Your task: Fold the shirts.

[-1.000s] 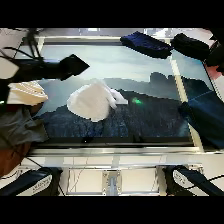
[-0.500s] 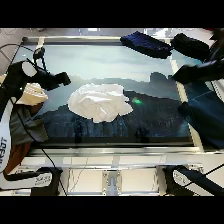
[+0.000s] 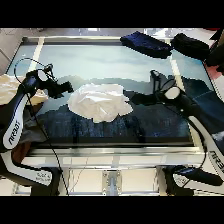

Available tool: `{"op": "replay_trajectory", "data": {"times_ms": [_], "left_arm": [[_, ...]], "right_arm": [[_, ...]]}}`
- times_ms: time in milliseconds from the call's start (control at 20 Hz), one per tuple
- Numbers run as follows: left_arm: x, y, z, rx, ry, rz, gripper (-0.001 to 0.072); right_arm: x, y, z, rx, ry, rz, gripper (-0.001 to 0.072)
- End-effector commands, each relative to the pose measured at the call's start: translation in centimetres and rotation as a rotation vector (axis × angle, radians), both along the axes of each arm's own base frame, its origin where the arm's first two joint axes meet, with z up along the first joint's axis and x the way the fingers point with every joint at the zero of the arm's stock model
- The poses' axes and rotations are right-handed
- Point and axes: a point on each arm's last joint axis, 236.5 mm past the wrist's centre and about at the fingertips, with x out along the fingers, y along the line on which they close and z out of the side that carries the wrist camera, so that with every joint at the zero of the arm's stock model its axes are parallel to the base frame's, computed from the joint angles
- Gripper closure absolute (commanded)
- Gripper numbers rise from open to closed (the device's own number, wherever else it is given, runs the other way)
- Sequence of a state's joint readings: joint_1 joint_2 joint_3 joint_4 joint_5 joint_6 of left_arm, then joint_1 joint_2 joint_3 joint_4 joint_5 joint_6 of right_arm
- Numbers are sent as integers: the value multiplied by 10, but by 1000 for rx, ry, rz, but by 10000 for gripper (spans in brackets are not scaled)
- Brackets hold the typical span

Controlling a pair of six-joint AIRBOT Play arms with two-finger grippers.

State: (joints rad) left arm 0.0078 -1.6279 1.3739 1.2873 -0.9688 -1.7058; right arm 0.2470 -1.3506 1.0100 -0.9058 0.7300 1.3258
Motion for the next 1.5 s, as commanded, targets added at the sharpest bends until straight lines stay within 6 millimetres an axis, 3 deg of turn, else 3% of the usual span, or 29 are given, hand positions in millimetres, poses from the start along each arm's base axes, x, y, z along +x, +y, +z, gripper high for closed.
{"op": "replay_trajectory", "data": {"times_ms": [0,200,300,350,450,500,650,750,800,900,950,1100,1400,1450], "left_arm": [[14,-15,-4,-55,-54,-32,13],[14,-12,-5,-26,-68,-86,13],[14,-10,-9,-14,-62,-94,13],[13,-9,-12,-10,-56,-96,13],[11,-5,-20,10,-39,-104,13],[10,-5,-23,13,-34,-118,13],[5,-7,-26,42,-35,-213,13],[3,-7,-27,72,-49,-304,14],[3,-7,-27,86,-59,-344,31],[3,-12,-29,78,-67,-379,242],[3,-19,-31,49,-68,-381,297],[2,-53,-34,-75,-80,-409,310],[-8,-91,-53,-131,-56,-487,311],[-9,-98,-53,-147,-63,-505,375]], "right_arm": [[32,52,-28,-6,-64,35,218],[59,83,-39,6,-37,99,219],[59,89,-42,4,-12,132,222],[56,88,-44,-11,-3,153,272],[43,83,-51,-52,36,203,636],[36,78,-56,-70,66,226,697],[20,55,-61,-105,149,265,697],[20,36,-51,-123,155,260,698],[24,28,-38,-118,139,245,698],[34,13,-7,-106,75,207,698],[37,6,12,-101,34,190,698],[40,-4,54,-92,-54,164,698],[39,-3,61,-88,-70,165,698],[39,-3,61,-88,-70,165,698]]}}
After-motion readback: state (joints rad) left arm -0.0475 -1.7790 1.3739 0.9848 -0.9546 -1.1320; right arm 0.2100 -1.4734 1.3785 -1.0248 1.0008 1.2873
